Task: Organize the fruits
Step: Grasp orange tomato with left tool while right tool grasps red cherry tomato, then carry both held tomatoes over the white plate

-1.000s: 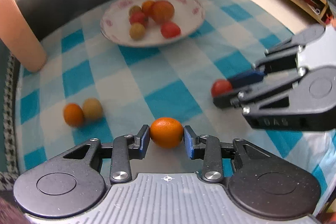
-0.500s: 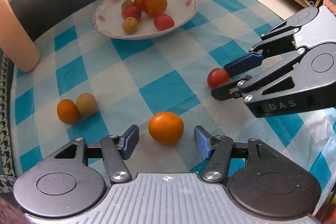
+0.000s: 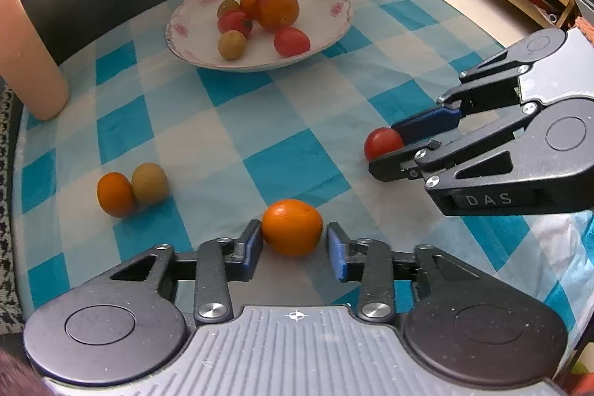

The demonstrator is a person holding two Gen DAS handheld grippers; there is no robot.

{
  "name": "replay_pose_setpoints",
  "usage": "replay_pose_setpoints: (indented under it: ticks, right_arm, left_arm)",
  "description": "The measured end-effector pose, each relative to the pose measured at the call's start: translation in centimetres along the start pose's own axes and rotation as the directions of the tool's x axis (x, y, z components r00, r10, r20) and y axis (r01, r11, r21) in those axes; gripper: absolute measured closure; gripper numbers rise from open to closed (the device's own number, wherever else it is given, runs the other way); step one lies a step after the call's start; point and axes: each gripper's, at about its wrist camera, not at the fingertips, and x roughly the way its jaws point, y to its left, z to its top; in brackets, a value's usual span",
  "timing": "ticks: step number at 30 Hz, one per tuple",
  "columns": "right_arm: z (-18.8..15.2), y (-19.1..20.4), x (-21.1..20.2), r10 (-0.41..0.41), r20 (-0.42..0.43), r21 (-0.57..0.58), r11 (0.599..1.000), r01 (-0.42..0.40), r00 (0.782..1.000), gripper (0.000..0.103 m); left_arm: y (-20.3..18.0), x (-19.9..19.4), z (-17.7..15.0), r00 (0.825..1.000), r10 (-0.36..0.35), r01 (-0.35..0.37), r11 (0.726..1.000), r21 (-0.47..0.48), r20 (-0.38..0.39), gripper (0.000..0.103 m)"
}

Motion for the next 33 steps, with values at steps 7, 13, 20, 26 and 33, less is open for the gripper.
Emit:
replay_pose_setpoints:
  ticks: [7,13,20,26,33]
  right_arm:
    - [0.2,0.1,-0.2,0.006,0.009,0.01,1.0,-0.006,1.0,0.063]
    - [0.8,-0.1,-1.0,0.013,0.04,0.036,0.999,-0.014,0.999,0.063]
    - [1.9,-0.5,-1.9,0.0,0.081,0.068,0.998,-0.006,0.997,0.063]
    - [2.8,-1.3,-2.6,-0.018,0.114,0.098,0.995,0.007,0.993,0.063]
    - [3.8,-3.0,-3.0,-0.053,0.146,0.145,0.989,0.032,0.988,0.063]
  left_arm:
    - [-0.1,-0.2,0.6,1.0,-0.009,0.009,1.0,-0.012,0.008,0.06]
    - [0.1,-1.1,2.0,0.999,0.0,0.002,1.0,-0.03,0.053,0.06]
    - [0.5,-1.9,3.5,0.995,0.023,-0.018,0.998,-0.055,0.095,0.06]
    - [0.6,-2.3,5.0,0.991,0.045,-0.038,0.998,-0.059,0.126,0.061]
    - [0.7,-2.3,7.0,0.986,0.062,-0.051,0.996,-0.075,0.156,0.061]
